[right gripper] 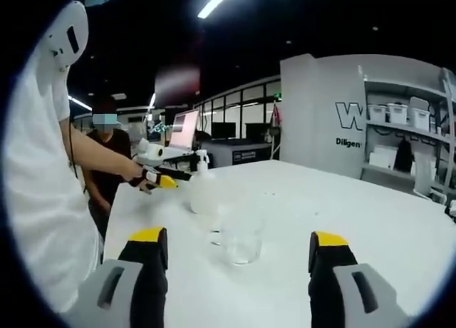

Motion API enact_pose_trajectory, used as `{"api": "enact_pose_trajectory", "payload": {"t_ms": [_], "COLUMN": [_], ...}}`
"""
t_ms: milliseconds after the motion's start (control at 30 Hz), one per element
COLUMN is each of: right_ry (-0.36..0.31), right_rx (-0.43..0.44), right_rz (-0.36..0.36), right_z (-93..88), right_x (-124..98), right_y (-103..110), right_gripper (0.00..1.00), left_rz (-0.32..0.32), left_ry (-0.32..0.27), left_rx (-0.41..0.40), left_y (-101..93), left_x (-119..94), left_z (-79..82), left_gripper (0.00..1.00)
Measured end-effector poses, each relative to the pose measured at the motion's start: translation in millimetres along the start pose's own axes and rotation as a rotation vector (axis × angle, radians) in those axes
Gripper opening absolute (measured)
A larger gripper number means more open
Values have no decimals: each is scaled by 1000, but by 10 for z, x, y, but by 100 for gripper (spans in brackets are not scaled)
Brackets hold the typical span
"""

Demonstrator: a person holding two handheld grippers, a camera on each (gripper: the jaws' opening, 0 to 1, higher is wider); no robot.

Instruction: Hold the bottle steady, press the pump all the way down and release, and repeat the specified number of times to dispense into the cup

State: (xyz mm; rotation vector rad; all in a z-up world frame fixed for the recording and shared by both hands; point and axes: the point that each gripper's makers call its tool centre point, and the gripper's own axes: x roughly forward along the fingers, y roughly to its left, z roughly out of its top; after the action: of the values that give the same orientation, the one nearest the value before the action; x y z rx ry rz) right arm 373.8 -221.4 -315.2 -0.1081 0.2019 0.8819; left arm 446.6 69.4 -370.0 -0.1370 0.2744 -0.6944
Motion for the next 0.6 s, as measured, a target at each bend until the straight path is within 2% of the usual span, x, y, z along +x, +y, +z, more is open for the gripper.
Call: {"api": "enact_pose_trajectory", "payload": {"t_ms": [200,267,300,333,433,467,567,600], "right_ry": [1,-1,1,-15,-35,-42,-87,-76], "right_rx": [4,-18,11,-24,-22,-28,-37,-30], "right_rz": [0,-8,-6,-13,-13,-16,-25,-15], "right_z": [14,25,19,51,108,122,215,201], "right_x": [-14,-23,-30,-40,-67,-70,-95,-93], "right_y": [-12,-23,-17,-25,-13,-17,-47,-34], "right_gripper": [79,79,79,80,85,91,95,93], "left_rz": [-5,-6,-7,-7,-8,-9,-11,-9], "left_ry": [-3,1,4,2,-3,-2,-2,3], "left_rx": [-9,-7,-5,-7,-18,-13,-16,-7], "left_y": [12,8,9,16,26,24,21,27], "left_x": [74,99,112,117,120,121,134,138], "left_z": [0,-4,-8,-7,3,2,0,-8], "left_gripper": [97,97,98,98,98,98,98,98]}}
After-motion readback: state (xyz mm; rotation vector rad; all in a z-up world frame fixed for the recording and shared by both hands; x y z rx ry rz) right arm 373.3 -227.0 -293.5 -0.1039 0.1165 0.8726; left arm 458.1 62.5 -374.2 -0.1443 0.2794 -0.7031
